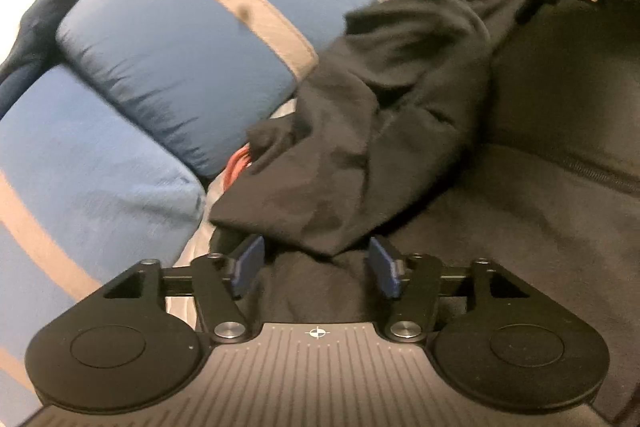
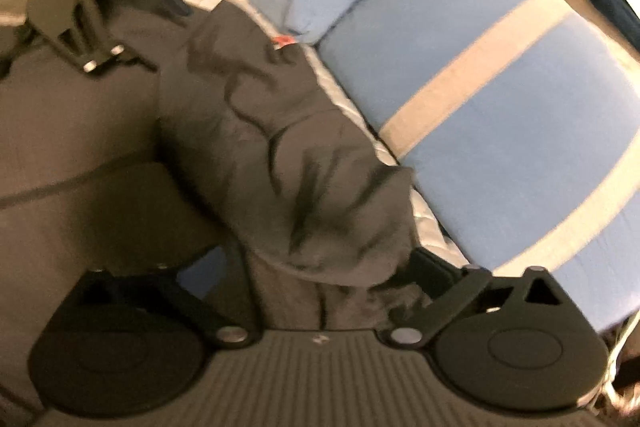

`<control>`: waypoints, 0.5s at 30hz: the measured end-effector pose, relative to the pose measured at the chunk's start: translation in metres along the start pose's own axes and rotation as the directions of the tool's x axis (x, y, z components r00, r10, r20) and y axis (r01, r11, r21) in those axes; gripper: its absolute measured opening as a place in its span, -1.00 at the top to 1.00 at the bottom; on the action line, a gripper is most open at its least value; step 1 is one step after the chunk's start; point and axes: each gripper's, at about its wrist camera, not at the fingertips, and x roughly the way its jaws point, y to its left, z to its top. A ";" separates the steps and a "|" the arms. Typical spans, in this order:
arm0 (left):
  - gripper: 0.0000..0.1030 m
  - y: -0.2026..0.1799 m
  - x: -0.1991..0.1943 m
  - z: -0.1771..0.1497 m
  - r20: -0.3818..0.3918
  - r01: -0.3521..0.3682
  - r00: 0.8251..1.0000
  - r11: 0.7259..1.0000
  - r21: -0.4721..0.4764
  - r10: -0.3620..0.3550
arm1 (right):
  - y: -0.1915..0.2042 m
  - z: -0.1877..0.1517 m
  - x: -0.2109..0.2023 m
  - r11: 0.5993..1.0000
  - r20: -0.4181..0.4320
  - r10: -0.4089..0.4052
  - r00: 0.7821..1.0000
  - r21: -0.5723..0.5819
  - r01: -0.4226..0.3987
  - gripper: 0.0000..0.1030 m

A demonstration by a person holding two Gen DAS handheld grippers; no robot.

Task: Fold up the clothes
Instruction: 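Open both grippers to release the hood fabric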

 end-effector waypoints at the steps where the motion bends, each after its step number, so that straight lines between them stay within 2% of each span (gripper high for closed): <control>1: -0.21 0.002 -0.005 0.000 0.001 0.000 1.000 1.000 -0.020 0.000 | -0.002 0.001 -0.006 1.000 0.007 0.007 1.000 0.015 -0.007 -1.00; 7: -0.22 0.019 -0.050 -0.004 0.033 0.018 0.999 0.985 -0.170 -0.012 | -0.017 0.007 -0.041 0.992 0.020 0.026 0.999 0.126 -0.028 -1.00; 11: -0.22 0.048 -0.089 -0.012 0.079 0.052 0.997 0.928 -0.368 -0.024 | -0.035 0.012 -0.074 0.986 0.058 0.004 0.998 0.165 -0.014 -1.00; 15: -0.23 0.072 -0.125 -0.018 0.096 0.030 0.995 0.885 -0.466 0.017 | -0.061 0.022 -0.107 0.964 0.093 -0.019 0.996 0.265 -0.006 -1.00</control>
